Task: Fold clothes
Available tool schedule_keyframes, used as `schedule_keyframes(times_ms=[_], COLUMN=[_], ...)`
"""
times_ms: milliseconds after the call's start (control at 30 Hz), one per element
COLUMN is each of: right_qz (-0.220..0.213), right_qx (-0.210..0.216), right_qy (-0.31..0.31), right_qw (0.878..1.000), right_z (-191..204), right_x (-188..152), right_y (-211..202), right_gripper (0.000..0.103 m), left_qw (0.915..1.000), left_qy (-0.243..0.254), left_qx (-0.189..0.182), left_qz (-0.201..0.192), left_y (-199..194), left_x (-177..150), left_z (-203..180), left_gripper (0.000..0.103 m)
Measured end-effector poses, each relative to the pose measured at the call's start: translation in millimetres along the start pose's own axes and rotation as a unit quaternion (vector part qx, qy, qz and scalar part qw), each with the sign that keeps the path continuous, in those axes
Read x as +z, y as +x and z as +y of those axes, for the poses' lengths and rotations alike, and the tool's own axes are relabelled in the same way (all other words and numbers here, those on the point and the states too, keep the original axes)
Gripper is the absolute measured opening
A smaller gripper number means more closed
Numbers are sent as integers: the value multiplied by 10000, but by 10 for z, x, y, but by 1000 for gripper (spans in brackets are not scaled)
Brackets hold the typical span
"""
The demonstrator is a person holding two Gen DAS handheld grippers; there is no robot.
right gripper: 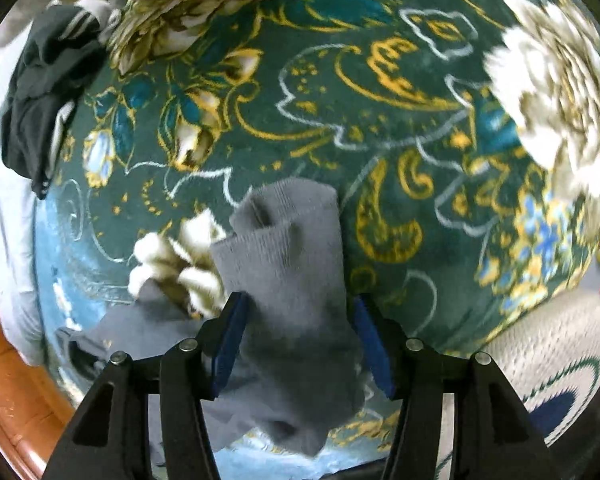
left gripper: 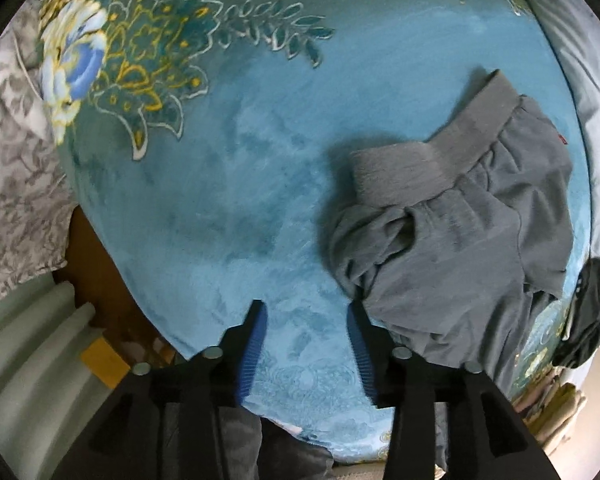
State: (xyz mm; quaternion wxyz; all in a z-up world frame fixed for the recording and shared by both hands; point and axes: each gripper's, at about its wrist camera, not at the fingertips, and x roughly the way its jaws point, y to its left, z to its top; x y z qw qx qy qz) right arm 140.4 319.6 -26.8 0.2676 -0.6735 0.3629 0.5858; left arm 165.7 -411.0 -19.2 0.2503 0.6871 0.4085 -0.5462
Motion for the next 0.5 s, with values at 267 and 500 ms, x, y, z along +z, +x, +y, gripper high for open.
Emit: schedule_keyframes(times_ms=[267,500], right_qz=[-155,-1214], right_qx=[-850,-942], right_qy=[-601,57], right_qw=[9944,9881], right_z=[320,43], right_x=[65,291], right_y=[-216,-1024], right_gripper=[4,4], left_qw=[9990,9950], left_qy=[-306,-576], left_qx=[-324,-811], left_qz=[72,-62], left_y=[220,270], left_x=[280,542], left_z=[60,-27], left_gripper=[56,59])
